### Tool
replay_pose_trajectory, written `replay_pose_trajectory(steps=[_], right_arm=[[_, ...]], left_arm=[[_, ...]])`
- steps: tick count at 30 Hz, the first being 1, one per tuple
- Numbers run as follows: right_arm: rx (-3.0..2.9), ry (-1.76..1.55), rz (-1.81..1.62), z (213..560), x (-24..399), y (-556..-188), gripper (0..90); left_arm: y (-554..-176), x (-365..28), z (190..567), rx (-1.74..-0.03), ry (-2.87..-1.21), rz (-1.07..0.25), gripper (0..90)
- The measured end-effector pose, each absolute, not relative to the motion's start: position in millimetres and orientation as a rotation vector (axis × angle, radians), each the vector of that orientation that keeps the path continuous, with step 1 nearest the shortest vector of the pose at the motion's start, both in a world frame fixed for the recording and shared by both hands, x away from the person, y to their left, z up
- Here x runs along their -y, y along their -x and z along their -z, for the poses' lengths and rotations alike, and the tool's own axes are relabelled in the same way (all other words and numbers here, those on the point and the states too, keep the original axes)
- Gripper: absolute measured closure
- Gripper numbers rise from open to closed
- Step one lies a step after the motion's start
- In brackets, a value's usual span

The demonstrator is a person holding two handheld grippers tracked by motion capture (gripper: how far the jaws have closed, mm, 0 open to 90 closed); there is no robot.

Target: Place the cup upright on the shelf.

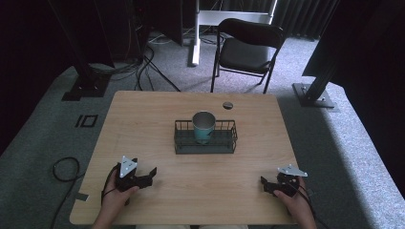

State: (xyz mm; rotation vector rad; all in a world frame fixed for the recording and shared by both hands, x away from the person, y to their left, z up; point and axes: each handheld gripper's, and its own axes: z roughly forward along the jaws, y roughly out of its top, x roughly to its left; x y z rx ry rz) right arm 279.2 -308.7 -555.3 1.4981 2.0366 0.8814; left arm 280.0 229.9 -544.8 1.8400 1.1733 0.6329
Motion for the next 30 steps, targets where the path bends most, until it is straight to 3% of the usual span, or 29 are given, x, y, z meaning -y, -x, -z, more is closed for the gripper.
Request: replay_pose_trajectory(steps=[12,30], right_arm=[[-2.037,-1.498,-0.881,555.3,308.7,-279.2,12.1],[-2.037,-1.498,-0.882,555.3,308.7,-279.2,12.1]], left_arm=[[-268.3,-250.6,546.7,-1.151,-1.903,-0.598,10.8],[-270.4,-270.6,549.1,-1.285,-1.959,-0.592,10.8]])
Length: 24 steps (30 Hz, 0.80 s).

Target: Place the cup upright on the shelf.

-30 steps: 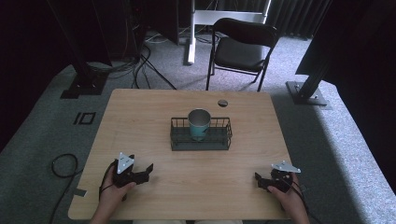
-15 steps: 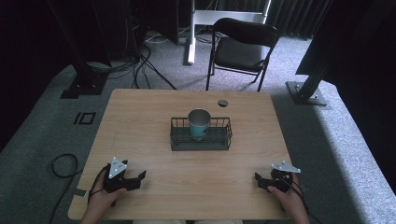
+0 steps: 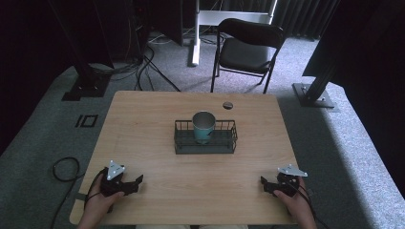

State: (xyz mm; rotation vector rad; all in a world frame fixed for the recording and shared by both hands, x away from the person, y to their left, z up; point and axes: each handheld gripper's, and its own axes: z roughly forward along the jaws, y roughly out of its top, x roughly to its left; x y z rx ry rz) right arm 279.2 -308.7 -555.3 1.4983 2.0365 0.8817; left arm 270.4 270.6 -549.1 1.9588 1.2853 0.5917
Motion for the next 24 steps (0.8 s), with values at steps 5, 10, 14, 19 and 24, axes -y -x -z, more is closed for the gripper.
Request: replay_pose_trajectory(steps=[5,10,14,19,24], right_arm=[[-2.037,-1.498,-0.882,555.3,308.7,-279.2,12.1],[-2.037,-1.498,-0.882,555.3,308.7,-279.2,12.1],[-2.036,-1.497,-0.882,555.4,308.7,-279.2,12.1],[-2.036,-1.498,-0.882,555.3,308.7,-279.2,12.1],[-2.037,-1.497,-0.881,555.4,308.7,-279.2,12.1]], left_arm=[[-271.6,-276.0,550.6,-1.357,-1.977,-0.582,10.8],[-272.2,-279.8,551.5,-1.405,-1.975,-0.566,10.8],[-272.5,-281.9,551.7,-1.419,-1.982,-0.586,10.8],[-273.7,-279.8,552.0,-1.435,-1.986,-0.602,9.7],[-274.4,-278.9,552.0,-1.444,-1.982,-0.606,9.2]])
